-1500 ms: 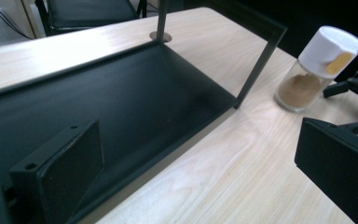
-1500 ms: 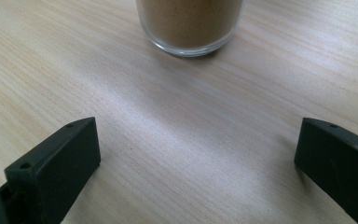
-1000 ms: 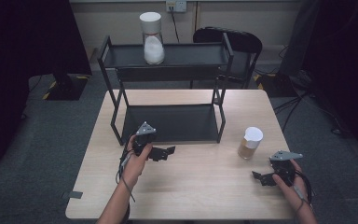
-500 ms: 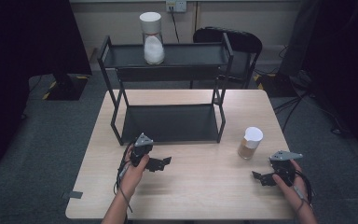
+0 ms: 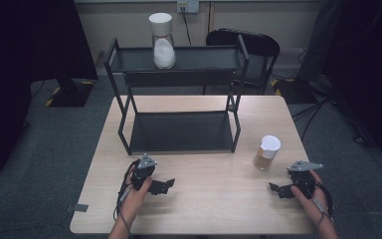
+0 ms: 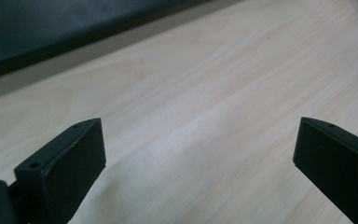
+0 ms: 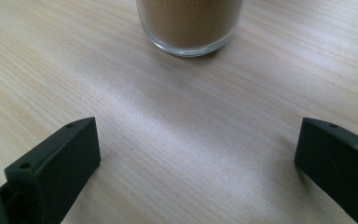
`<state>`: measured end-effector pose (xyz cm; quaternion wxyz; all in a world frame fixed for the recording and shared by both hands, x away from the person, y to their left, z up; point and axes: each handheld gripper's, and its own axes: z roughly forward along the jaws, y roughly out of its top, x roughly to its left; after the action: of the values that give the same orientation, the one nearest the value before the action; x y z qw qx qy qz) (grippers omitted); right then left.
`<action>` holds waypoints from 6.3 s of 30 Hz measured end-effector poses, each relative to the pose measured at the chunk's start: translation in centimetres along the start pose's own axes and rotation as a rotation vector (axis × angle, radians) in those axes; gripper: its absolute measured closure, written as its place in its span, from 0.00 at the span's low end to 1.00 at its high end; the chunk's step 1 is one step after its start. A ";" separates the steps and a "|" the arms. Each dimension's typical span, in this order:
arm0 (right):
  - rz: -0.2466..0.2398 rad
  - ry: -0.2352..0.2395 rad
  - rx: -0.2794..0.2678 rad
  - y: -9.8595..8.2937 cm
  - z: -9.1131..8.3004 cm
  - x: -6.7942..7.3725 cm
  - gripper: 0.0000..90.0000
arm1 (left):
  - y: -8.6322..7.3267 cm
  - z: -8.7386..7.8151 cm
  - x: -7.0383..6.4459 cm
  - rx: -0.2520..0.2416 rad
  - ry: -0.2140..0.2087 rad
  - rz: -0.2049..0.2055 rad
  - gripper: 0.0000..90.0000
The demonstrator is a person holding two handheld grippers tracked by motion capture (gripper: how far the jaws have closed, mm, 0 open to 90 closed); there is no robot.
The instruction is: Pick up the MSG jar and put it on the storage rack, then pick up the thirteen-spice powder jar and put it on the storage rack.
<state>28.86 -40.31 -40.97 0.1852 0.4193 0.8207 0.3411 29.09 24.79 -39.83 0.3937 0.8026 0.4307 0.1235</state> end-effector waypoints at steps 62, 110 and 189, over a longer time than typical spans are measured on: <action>0.001 -0.001 0.002 0.0 0.0 0.0 0.00 | -3.9 -1.4 -0.7 0.033 0.112 0.074 0.00; 0.001 -0.004 -0.080 4.1 0.4 0.1 0.02 | -3.9 -1.4 -0.7 0.033 0.112 0.074 0.00; -0.103 0.145 -0.248 9.5 0.1 2.5 0.34 | -3.9 -1.4 -0.7 0.034 0.111 0.075 0.00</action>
<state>32.78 -34.32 -34.31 0.1932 0.3250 0.8038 0.4592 25.59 26.21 -41.63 0.3508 0.8166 0.4237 0.1752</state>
